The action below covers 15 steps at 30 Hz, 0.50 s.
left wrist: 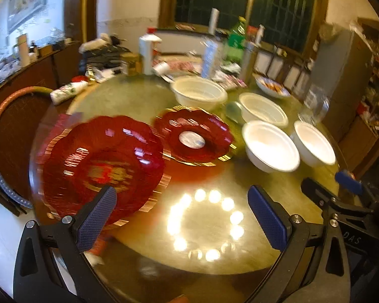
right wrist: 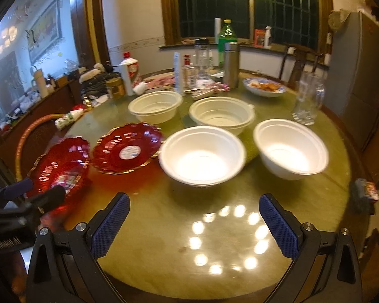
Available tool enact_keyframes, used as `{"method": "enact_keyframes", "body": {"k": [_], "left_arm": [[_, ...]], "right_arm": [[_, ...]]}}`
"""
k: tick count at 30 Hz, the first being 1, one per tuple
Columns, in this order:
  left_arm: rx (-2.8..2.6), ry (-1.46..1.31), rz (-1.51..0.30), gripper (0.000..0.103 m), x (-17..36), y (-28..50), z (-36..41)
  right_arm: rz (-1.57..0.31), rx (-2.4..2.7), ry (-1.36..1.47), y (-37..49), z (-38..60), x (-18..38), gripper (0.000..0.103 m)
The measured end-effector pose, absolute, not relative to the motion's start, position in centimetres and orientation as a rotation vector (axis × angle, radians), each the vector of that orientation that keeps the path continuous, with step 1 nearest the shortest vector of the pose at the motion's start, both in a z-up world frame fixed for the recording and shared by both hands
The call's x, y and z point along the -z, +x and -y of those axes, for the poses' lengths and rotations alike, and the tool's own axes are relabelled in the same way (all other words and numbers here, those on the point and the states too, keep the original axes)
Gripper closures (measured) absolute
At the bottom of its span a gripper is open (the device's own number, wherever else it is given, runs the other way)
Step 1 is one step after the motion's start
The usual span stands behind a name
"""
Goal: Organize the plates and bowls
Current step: 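Grasp the rim of the large red 'THE WEDDING' plate with both grippers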
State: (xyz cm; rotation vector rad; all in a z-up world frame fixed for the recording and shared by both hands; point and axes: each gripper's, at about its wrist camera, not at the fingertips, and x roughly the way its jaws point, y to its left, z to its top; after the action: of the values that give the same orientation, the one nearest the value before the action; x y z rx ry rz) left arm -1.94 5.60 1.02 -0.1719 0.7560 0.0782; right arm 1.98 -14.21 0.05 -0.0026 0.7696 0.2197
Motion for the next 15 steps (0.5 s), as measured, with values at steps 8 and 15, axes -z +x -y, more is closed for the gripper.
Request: {"method": "enact_keyframes", "body": {"k": [8,15], "left_arm": [[-0.283,-0.292,-0.743,0.000,0.2,-3.3,-17.6],[-0.408,-0.394,-0.840,0.003,4.0,-2.2,-23.1]], "right_arm": [[-0.891,-0.474,0.140,4.1,8.0,0.7,0.000],[-1.023,-0.597,0.236,7.2,1.3,3.9,0.003]]}}
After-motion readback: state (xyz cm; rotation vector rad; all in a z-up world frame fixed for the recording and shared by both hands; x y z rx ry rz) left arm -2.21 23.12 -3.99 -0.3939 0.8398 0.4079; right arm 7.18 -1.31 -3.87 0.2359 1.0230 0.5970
